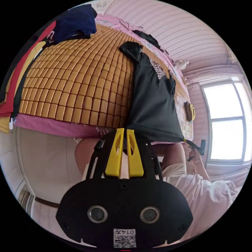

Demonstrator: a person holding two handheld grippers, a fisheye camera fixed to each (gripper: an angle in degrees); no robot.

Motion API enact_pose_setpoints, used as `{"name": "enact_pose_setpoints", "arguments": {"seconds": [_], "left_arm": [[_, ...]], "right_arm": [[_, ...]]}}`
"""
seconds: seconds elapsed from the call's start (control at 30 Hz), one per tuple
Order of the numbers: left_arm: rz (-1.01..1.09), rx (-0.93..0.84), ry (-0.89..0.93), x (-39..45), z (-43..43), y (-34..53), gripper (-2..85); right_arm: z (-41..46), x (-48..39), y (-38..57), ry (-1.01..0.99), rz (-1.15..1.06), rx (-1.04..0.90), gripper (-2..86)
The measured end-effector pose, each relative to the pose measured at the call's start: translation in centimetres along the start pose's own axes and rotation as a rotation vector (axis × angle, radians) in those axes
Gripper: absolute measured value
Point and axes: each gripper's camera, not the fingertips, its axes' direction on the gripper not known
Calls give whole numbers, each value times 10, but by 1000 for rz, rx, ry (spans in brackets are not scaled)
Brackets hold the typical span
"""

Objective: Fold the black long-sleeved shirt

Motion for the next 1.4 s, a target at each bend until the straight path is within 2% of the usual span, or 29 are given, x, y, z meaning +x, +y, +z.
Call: {"name": "enact_pose_setpoints", "arguments": {"seconds": [0.07, 0.13, 0.33, 0.53, 0.7, 0.8, 1.07, 1.3, 1.4], "left_arm": [[30, -90, -57, 6, 18, 3, -3], [25, -106, -87, 7, 23, 4, 0], [-10, -66, -135, -3, 13, 18, -3], [3, 29, -52, -7, -2, 43, -5], [44, 21, -25, 8, 10, 45, -6], [71, 25, -18, 20, 17, 44, -6], [155, 43, -84, 47, 19, 61, -8], [147, 70, -58, 57, 27, 72, -8], [155, 75, -32, 66, 37, 78, -8]], "right_arm": [[6, -2, 2, 36, -2, -19, 6], [9, -8, 5, 88, -28, -18, 8], [-1, -16, 18, 141, -60, 3, 20], [2, -25, 20, 137, -76, 27, 55], [40, -42, -3, 184, -104, -88, 84], [60, -43, -10, 236, -90, -203, 38], [36, -30, 0, 142, 15, -104, 6], [51, -47, 5, 288, 6, -226, 3], [43, -56, 12, 284, -15, -179, 1]]}}
